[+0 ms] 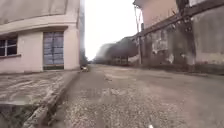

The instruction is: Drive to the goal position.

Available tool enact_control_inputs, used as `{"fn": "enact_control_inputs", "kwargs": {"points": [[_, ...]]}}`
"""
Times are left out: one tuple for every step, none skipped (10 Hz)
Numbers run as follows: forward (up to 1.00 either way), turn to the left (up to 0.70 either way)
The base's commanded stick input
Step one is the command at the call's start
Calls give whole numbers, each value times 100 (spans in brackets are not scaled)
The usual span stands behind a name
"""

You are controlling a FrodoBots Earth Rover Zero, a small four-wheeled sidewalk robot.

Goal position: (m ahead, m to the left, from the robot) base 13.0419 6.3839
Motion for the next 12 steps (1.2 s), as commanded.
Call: {"fn": "enact_control_inputs", "kwargs": {"points": [[50,-46],[50,-50],[50,0],[50,0],[50,0],[50,0],[50,0],[50,0],[50,0],[50,0],[50,0],[50,0]]}}
